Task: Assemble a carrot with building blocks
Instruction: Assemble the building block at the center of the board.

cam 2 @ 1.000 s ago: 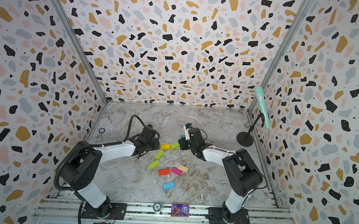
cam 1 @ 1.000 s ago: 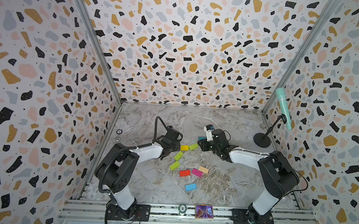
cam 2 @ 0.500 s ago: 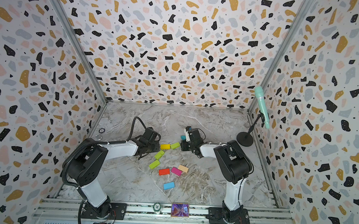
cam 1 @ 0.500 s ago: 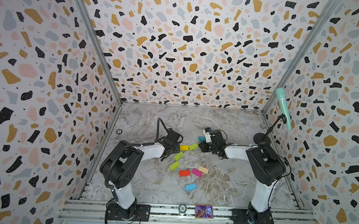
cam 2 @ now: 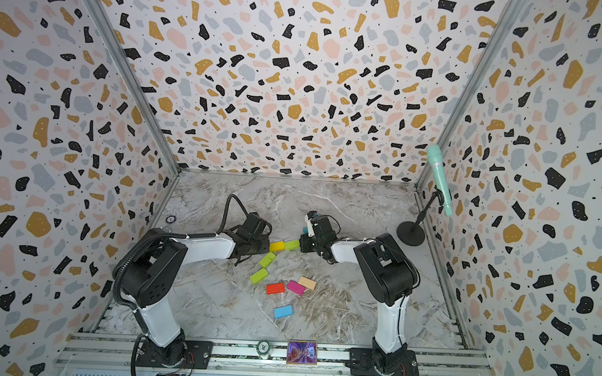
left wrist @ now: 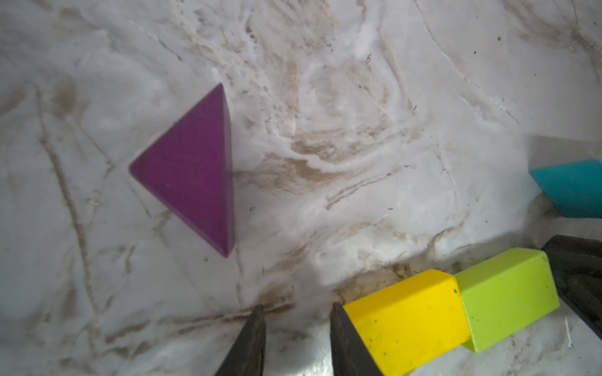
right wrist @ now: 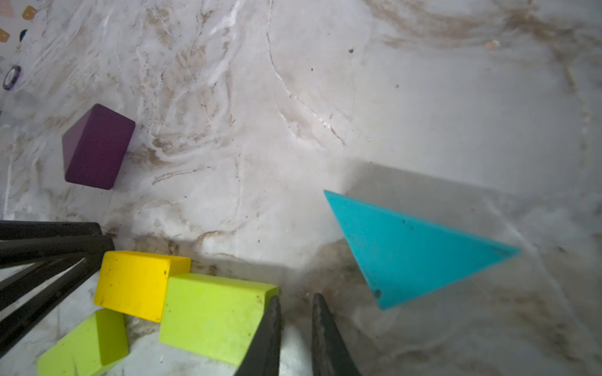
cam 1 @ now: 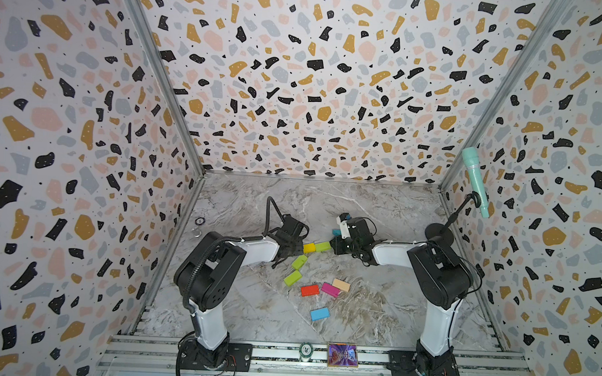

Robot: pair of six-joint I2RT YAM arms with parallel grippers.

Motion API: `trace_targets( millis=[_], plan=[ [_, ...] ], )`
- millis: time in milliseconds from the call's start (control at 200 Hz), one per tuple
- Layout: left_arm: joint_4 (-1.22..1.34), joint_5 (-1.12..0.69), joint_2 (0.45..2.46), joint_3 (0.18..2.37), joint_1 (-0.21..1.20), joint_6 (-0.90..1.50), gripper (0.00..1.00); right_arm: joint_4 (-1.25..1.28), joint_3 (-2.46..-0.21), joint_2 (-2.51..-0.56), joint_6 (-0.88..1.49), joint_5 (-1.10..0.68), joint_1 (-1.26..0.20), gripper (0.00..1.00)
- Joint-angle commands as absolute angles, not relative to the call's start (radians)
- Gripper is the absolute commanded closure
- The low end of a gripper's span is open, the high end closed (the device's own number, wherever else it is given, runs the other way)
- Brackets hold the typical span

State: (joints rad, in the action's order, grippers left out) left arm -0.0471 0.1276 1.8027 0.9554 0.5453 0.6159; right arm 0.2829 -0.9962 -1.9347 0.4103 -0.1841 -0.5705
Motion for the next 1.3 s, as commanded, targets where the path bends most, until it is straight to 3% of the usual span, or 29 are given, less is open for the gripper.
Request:
trace_targets(
  millis=[0, 926, 1297],
  plan=[
    [-0.061, 0.105, 1.828, 0.978, 0.548, 0.597, 0.65, 0.249, -0.970, -1.896, 0.428, -0.174, -0.584, 0.80],
    [-0.086, 0.123, 1.833, 0.993, 0.548, 0.584, 0.69, 0.268, -0.875, -1.811, 0.531, -0.130, -0.562, 0.77],
    [-0.124, 0.237, 1.675, 0.992, 0.547, 0.594, 0.69, 0.272, -0.862, -1.710, 0.496, -0.173, -0.536, 0.68]
  ],
)
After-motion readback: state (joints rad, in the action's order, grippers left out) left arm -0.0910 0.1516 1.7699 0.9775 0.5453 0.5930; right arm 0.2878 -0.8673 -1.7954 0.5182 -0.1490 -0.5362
